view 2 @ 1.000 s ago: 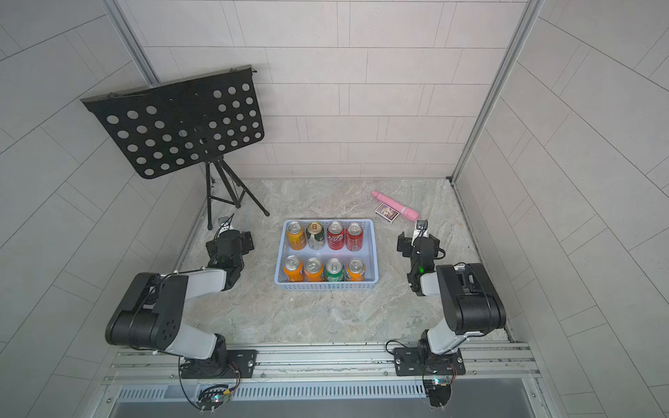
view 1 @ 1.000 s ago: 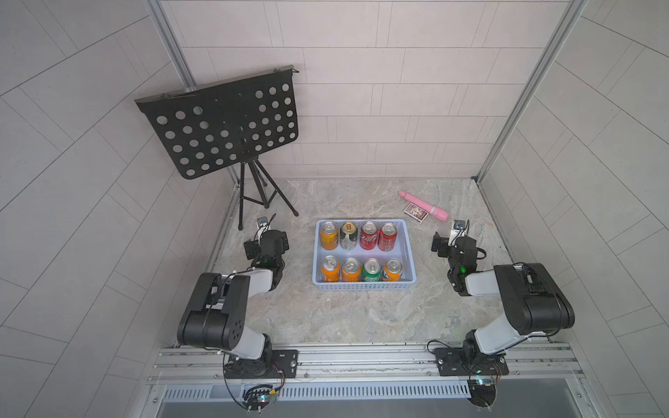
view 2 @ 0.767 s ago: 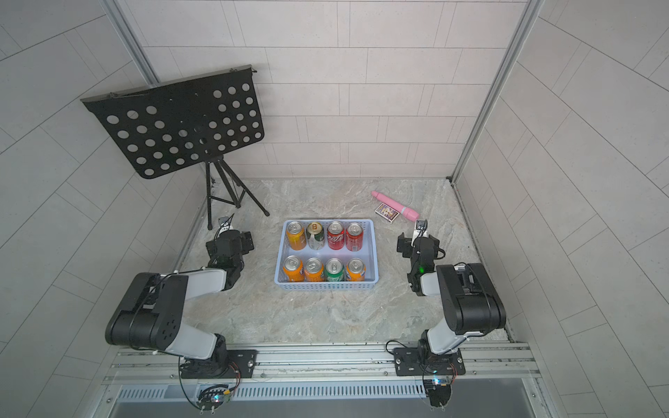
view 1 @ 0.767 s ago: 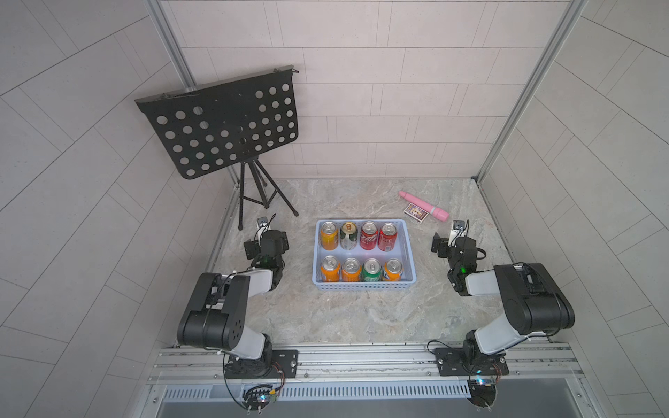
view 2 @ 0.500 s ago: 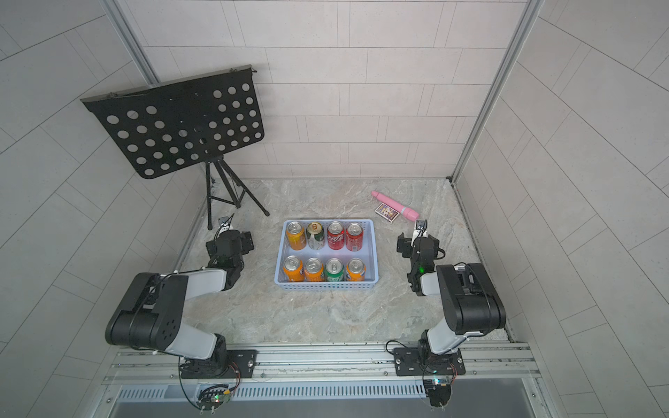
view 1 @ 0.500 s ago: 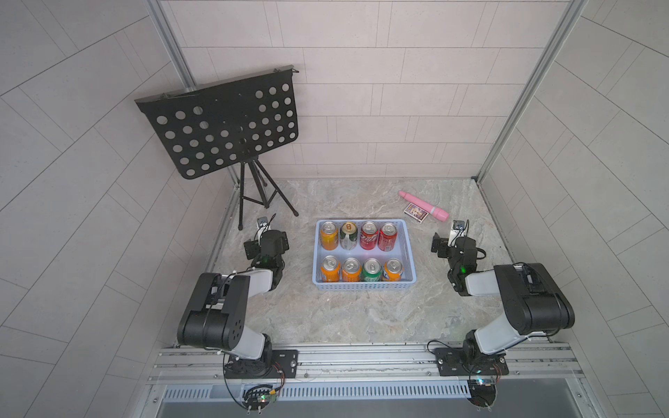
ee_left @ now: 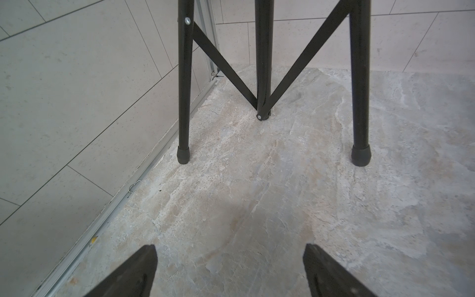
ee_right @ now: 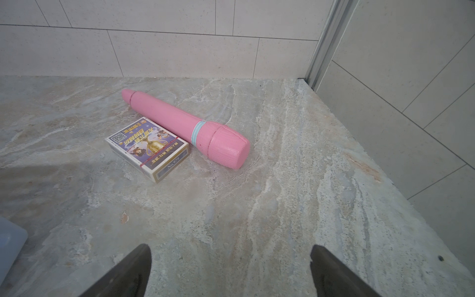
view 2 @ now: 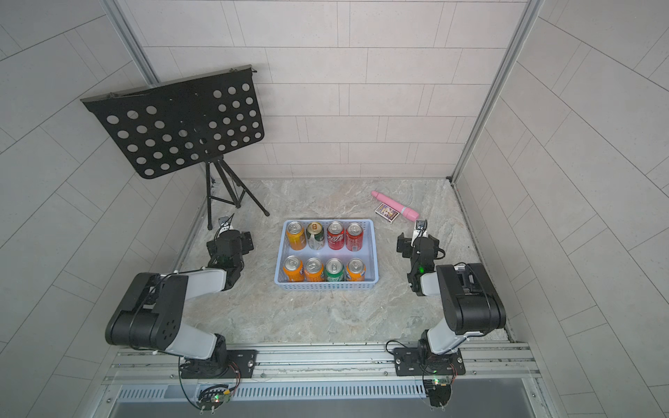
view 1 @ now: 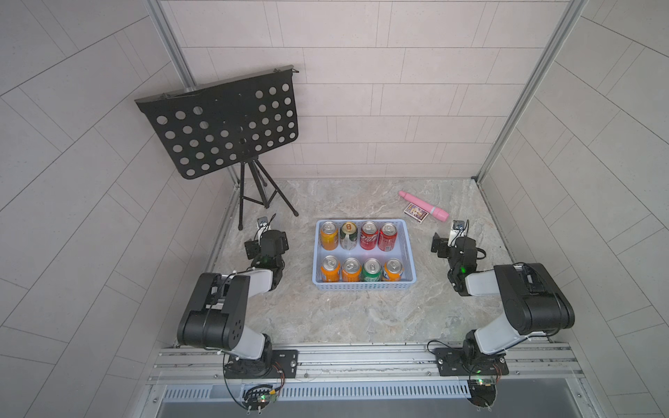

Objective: Take out the drinks from the basket
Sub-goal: Pick up the drink from the basket.

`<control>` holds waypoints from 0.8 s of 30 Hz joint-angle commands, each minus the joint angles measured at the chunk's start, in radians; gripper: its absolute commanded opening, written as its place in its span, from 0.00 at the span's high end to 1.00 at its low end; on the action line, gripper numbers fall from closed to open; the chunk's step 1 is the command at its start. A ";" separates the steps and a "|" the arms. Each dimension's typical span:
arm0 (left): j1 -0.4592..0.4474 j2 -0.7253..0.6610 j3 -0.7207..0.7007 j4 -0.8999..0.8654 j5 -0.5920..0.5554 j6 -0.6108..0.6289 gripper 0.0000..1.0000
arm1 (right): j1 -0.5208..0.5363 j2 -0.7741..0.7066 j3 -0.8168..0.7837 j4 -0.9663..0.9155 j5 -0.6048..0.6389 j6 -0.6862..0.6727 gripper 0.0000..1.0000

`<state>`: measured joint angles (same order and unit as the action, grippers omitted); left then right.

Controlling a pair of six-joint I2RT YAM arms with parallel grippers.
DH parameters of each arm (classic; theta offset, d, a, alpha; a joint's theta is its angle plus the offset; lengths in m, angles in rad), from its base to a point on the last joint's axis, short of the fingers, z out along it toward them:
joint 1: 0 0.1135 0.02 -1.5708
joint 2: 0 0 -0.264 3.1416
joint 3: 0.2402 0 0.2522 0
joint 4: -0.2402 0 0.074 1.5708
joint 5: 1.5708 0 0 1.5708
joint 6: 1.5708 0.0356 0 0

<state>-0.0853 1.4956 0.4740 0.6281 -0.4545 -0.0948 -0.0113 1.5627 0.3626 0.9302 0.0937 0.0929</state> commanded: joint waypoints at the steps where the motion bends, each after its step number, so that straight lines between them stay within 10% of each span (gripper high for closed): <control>1: -0.001 -0.103 0.090 -0.208 -0.062 -0.031 0.06 | 0.009 -0.086 0.028 -0.101 0.005 -0.017 0.00; 15: 0.001 -0.371 0.517 -0.979 0.008 -0.399 0.01 | 0.022 -0.493 0.329 -0.950 0.268 0.187 0.00; 24: -0.001 -0.301 0.864 -1.168 0.357 -0.295 0.00 | 0.028 -0.604 0.427 -1.205 0.005 0.248 0.01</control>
<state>-0.0853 1.1629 1.2560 -0.4206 -0.2150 -0.4221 0.0086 0.9764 0.7673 -0.1123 0.2085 0.2871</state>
